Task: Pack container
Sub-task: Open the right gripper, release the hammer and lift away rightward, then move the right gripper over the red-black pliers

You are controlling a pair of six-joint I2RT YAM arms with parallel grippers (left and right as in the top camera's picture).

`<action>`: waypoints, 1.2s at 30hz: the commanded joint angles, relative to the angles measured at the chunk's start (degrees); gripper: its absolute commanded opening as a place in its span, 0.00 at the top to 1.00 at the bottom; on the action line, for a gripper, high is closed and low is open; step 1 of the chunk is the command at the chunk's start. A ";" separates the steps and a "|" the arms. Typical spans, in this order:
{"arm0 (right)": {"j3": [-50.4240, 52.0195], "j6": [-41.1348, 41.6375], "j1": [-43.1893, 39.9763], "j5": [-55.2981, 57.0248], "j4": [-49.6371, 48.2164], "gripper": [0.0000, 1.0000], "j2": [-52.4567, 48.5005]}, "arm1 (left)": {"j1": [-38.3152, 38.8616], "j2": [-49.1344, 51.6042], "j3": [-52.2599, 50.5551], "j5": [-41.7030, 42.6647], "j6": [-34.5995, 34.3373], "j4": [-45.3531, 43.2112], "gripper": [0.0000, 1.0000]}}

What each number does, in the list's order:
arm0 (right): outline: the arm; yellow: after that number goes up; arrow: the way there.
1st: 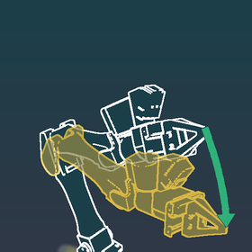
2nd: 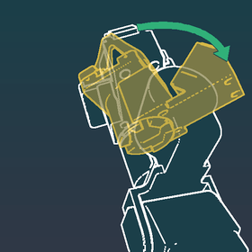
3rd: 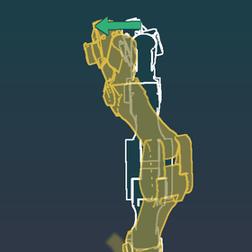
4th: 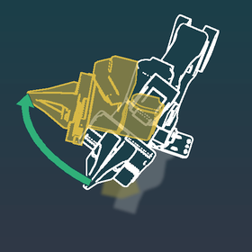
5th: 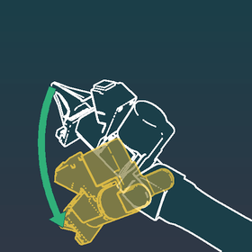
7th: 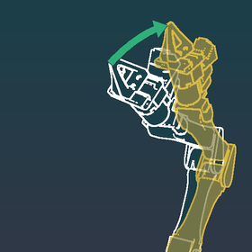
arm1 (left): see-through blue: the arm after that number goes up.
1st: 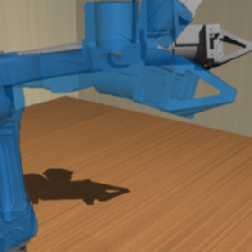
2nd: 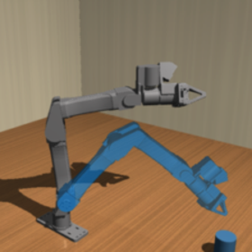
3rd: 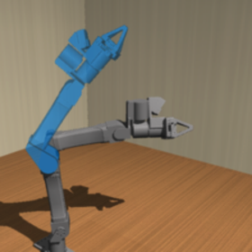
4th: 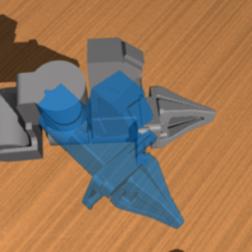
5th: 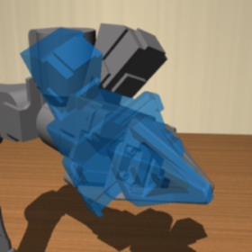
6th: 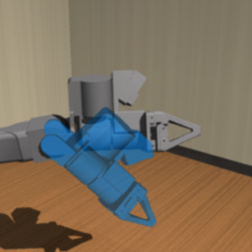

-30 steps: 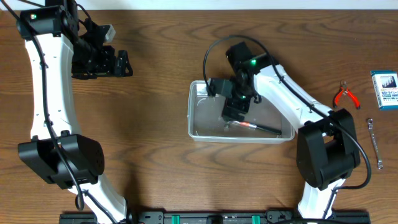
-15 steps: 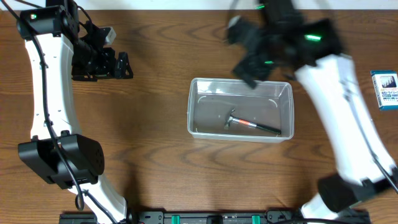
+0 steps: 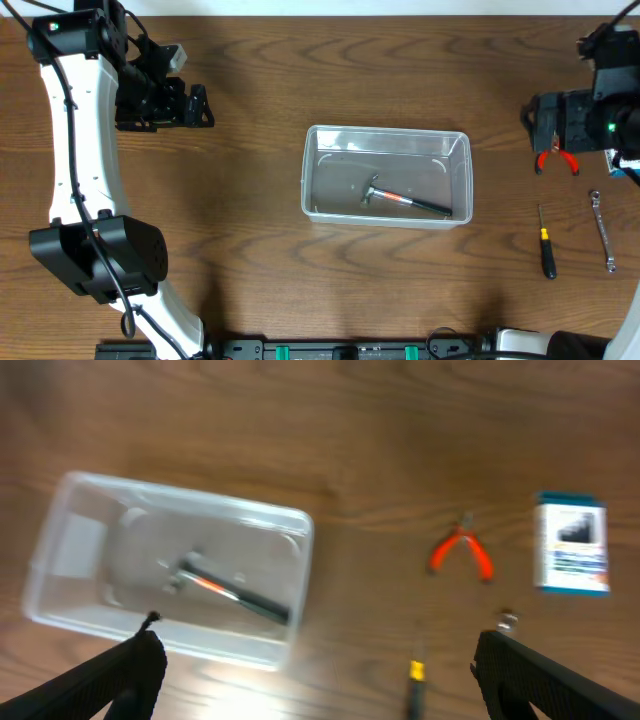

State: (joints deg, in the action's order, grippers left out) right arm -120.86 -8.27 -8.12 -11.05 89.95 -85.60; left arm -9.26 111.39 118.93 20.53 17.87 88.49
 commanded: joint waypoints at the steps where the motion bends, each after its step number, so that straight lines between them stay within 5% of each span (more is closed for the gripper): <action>1: -0.20 7.50 -0.59 -2.86 -2.62 0.01 -0.39 | 0.02 0.37 0.17 -0.68 0.31 0.24 0.02; 6: -0.20 28.55 -0.61 22.08 -4.83 0.01 -4.74 | 0.02 0.37 0.17 -0.68 0.31 0.26 0.02; 22: -0.20 23.02 -6.84 14.05 -7.17 0.01 -32.98 | 0.02 0.37 0.17 -0.72 0.33 0.90 0.02; 28: -0.20 13.31 -9.70 10.23 -7.08 0.01 -36.89 | 0.02 0.37 0.17 -0.70 0.33 0.61 0.02; 36: -0.17 13.57 -11.34 10.34 -10.08 0.01 -38.40 | 0.02 0.37 0.17 -0.68 0.31 0.35 0.02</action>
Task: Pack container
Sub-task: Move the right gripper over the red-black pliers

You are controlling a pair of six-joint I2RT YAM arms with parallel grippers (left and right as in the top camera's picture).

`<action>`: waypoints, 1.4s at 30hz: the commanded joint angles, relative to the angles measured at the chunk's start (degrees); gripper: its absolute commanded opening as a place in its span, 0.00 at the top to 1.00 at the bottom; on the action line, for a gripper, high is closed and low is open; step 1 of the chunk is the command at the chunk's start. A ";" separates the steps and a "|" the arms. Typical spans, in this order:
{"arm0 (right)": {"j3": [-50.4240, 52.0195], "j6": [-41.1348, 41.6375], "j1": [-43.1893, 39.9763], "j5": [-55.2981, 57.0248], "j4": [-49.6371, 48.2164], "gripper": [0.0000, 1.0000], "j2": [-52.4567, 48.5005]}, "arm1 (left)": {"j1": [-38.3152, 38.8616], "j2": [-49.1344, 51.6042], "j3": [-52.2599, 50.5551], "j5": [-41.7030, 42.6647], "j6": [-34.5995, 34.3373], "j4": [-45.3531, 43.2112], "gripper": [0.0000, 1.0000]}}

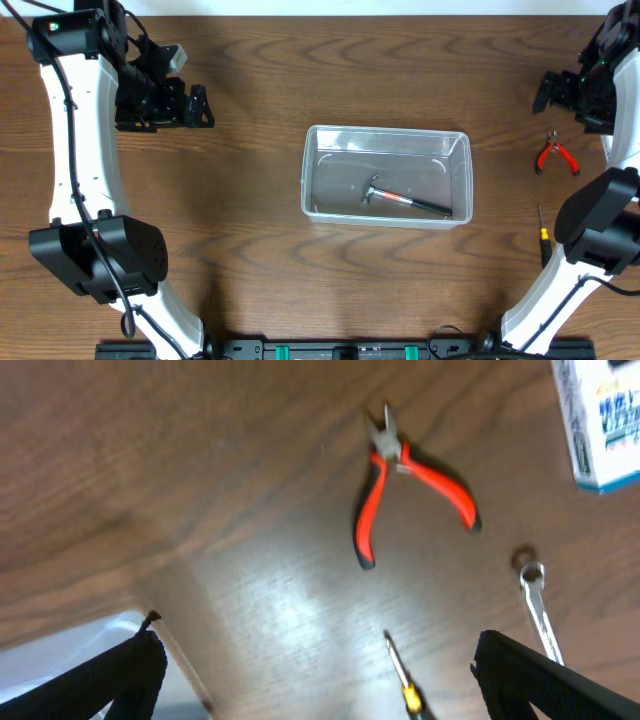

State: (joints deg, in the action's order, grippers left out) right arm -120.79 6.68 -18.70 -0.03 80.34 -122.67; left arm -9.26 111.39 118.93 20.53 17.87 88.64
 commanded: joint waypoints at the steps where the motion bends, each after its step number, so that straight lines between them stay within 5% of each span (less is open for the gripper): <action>1: -0.24 -1.40 -0.85 -0.68 -0.57 0.01 -1.90 | 0.02 0.37 0.17 -0.68 0.31 0.20 0.02; 42: 3.78 -3.93 -1.49 1.51 -6.19 0.06 -12.46 | 0.02 0.37 0.17 -0.70 0.31 0.22 0.02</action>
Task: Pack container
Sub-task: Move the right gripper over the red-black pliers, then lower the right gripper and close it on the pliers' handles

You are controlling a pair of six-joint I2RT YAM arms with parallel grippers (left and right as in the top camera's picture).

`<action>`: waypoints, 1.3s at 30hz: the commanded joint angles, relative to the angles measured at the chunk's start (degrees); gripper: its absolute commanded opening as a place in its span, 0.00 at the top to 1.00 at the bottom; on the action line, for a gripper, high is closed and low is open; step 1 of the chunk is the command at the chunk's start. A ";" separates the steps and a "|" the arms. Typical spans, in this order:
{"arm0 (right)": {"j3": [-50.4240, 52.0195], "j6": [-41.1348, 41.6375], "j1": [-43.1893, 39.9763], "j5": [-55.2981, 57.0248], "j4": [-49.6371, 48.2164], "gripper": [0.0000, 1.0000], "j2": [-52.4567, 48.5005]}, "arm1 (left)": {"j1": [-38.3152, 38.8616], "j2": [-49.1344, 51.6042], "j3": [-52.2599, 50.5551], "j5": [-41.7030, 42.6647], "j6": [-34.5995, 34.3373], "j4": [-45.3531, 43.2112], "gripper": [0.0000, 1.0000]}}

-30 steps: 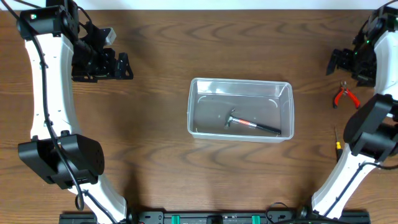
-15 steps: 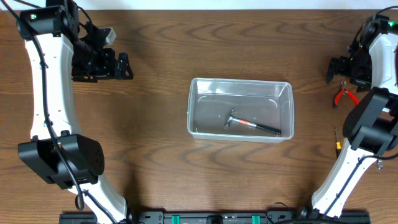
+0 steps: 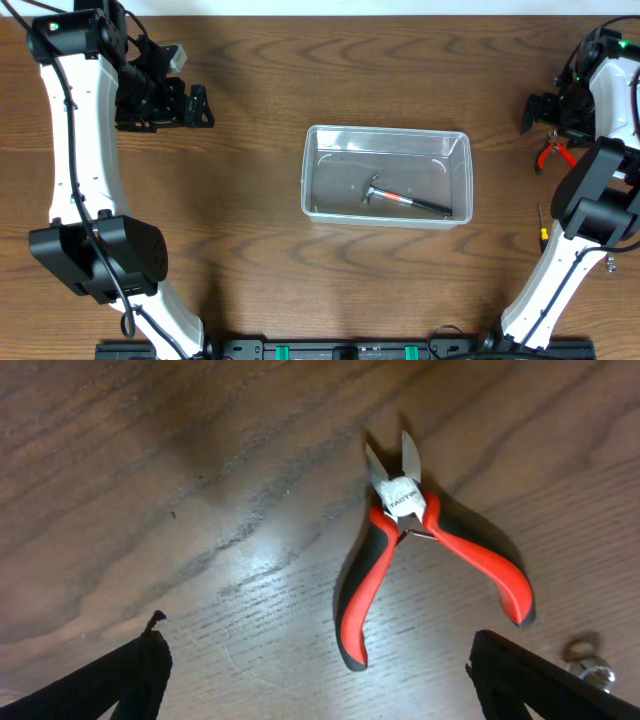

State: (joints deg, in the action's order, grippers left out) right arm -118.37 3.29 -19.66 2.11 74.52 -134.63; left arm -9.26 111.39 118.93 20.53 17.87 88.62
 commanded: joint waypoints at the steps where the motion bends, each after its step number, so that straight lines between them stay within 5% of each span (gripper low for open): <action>1: 1.90 -0.57 -0.52 -0.63 -0.68 0.07 -0.50 | 0.02 0.37 0.17 -0.70 0.31 0.26 0.02; 39: 9.92 -2.14 -0.52 -0.66 -8.37 0.03 -0.50 | 0.02 0.37 0.17 -0.70 0.31 0.24 0.02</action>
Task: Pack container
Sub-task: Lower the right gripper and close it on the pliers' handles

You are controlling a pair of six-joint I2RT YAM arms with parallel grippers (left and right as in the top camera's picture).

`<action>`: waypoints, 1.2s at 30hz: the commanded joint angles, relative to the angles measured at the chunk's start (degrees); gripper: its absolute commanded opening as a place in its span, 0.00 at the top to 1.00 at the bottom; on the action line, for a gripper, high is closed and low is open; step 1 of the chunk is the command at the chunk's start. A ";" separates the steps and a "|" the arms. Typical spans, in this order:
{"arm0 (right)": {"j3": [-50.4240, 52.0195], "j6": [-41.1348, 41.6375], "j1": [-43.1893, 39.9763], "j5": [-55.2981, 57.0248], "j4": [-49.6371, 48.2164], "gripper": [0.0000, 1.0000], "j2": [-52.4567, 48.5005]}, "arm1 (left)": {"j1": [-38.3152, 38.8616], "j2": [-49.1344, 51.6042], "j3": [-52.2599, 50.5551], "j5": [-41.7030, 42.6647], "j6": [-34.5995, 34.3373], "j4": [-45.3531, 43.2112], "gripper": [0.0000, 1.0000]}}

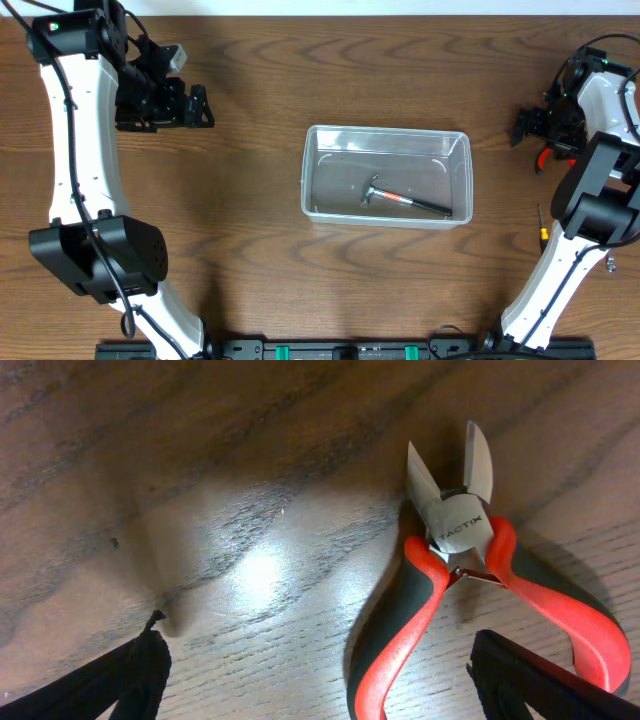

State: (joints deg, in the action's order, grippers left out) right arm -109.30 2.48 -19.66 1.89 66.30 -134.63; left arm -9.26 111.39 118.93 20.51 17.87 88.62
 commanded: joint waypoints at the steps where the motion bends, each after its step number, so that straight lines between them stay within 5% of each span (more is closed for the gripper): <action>1: 1.11 -1.53 -0.52 -0.44 -0.17 0.03 -0.50 | 0.02 0.37 0.17 -0.68 0.31 0.24 0.02; 13: 3.23 -2.58 -0.52 -0.42 -1.25 0.03 -0.50 | 0.02 0.37 0.17 -0.68 0.33 0.24 0.02; 36: 3.23 -1.70 -0.52 1.38 -2.36 0.21 -0.50 | 0.02 0.37 0.17 -0.68 0.33 0.24 0.02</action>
State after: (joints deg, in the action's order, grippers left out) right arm -107.33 0.38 -19.75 0.60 64.14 -134.56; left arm -9.26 111.39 118.93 20.53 17.87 88.62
